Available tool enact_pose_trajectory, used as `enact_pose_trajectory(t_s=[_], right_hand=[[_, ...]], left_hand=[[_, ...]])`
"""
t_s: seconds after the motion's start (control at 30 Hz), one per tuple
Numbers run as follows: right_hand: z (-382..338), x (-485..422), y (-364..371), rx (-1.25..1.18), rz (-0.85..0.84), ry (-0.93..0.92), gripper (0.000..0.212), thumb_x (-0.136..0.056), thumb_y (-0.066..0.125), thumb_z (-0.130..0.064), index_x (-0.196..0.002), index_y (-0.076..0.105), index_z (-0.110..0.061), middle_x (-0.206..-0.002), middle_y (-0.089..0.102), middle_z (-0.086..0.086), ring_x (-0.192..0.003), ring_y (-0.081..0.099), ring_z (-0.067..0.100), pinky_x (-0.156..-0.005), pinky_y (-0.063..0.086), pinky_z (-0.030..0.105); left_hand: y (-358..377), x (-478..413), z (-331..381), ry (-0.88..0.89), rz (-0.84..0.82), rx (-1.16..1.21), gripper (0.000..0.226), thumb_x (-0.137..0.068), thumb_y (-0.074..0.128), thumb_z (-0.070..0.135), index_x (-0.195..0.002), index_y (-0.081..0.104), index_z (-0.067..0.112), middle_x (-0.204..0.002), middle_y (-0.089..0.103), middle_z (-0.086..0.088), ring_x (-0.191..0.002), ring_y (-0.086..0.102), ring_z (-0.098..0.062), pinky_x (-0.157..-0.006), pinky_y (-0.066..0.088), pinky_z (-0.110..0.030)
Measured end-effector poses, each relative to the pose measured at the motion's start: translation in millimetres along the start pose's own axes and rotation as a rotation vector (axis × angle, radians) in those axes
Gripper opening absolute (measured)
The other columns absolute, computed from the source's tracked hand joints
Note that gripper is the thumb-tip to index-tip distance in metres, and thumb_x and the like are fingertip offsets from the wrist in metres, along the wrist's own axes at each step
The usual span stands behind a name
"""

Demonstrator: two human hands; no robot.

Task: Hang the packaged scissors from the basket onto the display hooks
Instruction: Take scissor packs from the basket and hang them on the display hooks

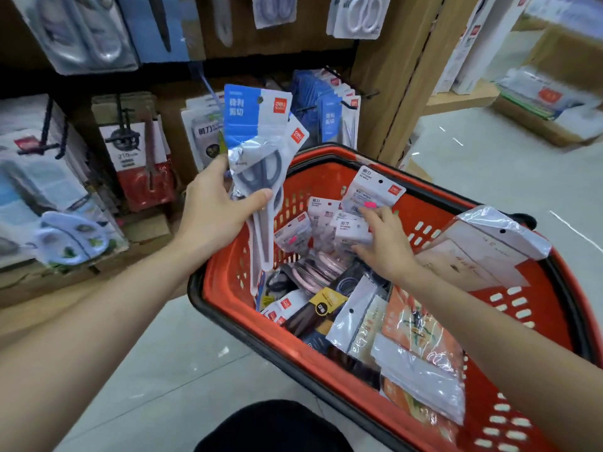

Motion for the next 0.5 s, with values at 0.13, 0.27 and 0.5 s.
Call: enact_pose_trajectory(t_s=[0.13,0.27,0.5], right_hand=[[-2.4,-5.3,1.2,0.199,0.091,-0.086,0.049,-0.077,0.089,-0.02,-0.123,0.07,-0.015,-0.115,0.052,0.011,-0.107,0.045,0.035,-0.087,0.044,0.043],[3.1,-5.6,4.0,0.145,0.13,-0.164,0.023,-0.079,0.088,-0.012,-0.099,0.079,-0.018,-0.104,0.068,0.004,-0.101,0.048,0.033,-0.083,0.048,0.046],[6.3,-8.0,-14.1,0.018,0.035,-0.037,0.007,-0.096,0.066,-0.012,-0.096,0.073,-0.014,-0.092,0.074,0.01,-0.087,0.068,0.035,-0.074,0.054,0.041]], left_hand=[[3.0,-3.0,-2.3,-0.034,-0.025,-0.005,0.05,-0.083,0.087,0.027,-0.128,0.066,0.024,-0.115,0.07,0.016,-0.106,0.065,-0.003,-0.091,0.051,-0.019],[4.3,-3.4,-4.8,-0.044,-0.045,-0.003,0.051,-0.084,0.086,0.028,-0.13,0.064,0.025,-0.116,0.07,0.016,-0.109,0.065,-0.004,-0.094,0.051,-0.025],[5.1,-2.0,-4.1,-0.028,-0.057,-0.028,0.054,-0.085,0.085,0.029,-0.134,0.063,0.024,-0.123,0.071,0.012,-0.112,0.066,-0.006,-0.102,0.054,-0.039]])
Point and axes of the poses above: each hand's wrist, its own x-axis away from the middle knuckle, its own y-axis out of the palm, z = x × y, the point moved 6 cm from there along -x, towards the middle knuckle
